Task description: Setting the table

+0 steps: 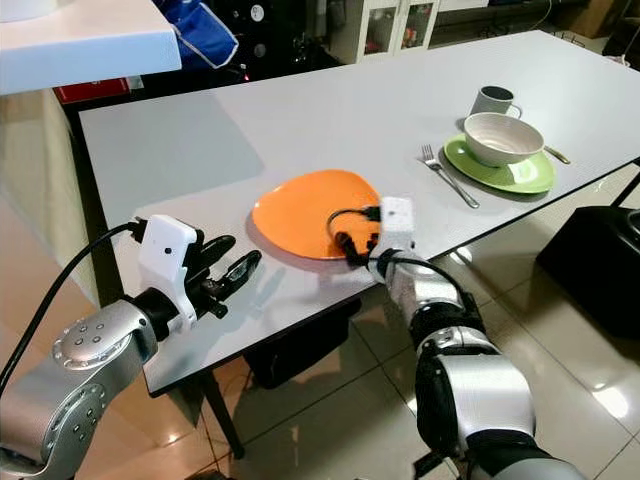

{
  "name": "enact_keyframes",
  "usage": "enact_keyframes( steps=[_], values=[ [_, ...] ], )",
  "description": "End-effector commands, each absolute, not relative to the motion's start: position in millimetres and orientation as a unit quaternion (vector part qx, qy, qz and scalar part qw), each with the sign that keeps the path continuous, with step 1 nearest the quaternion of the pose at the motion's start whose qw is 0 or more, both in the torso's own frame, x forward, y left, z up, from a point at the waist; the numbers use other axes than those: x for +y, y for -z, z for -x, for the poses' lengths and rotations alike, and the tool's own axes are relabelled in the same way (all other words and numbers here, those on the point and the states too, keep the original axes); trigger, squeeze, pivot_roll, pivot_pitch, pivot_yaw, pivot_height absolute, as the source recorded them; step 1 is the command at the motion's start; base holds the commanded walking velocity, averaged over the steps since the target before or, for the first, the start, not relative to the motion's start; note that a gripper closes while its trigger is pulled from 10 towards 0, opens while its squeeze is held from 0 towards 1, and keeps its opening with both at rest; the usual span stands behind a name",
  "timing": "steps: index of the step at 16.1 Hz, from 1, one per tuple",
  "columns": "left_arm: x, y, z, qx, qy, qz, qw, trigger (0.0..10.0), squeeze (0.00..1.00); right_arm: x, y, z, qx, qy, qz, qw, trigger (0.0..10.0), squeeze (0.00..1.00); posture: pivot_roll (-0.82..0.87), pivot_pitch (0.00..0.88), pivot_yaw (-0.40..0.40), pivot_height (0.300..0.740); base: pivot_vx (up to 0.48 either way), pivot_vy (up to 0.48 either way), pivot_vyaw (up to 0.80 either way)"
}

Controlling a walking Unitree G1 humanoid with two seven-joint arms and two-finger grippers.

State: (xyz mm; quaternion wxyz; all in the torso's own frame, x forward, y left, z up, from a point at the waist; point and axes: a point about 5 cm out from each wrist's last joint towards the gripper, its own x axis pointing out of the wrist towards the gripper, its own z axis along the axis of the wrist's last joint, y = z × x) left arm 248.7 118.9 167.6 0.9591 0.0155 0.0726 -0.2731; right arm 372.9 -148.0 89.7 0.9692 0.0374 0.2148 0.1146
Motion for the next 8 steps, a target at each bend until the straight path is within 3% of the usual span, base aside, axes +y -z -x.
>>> enact_keyframes(
  steps=[1, 2, 8],
  values=[
    [121, -169, -251, 0.067, 0.264, -0.016, 0.962, 10.0, 0.00, -153, -90, -373, 0.207, -0.103, -0.008, 0.973, 10.0, 0.47, 0.07, 0.000, -0.035, 0.740, 0.000, 0.000, 0.00],
    [121, -169, -251, 0.067, 0.264, -0.016, 0.962, 10.0, 0.00, -156, -90, -373, 0.206, -0.094, 0.001, 0.974, 10.0, 0.00, 0.07, 0.000, -0.034, 0.740, 0.000, 0.000, 0.00],
    [118, -168, -253, 0.065, 0.268, -0.014, 0.961, 10.0, 0.00, -180, -84, -369, 0.230, -0.032, -0.012, 0.973, 10.0, 0.00, 0.06, 0.000, -0.034, 0.740, 0.000, 0.000, 0.00]
  ],
)
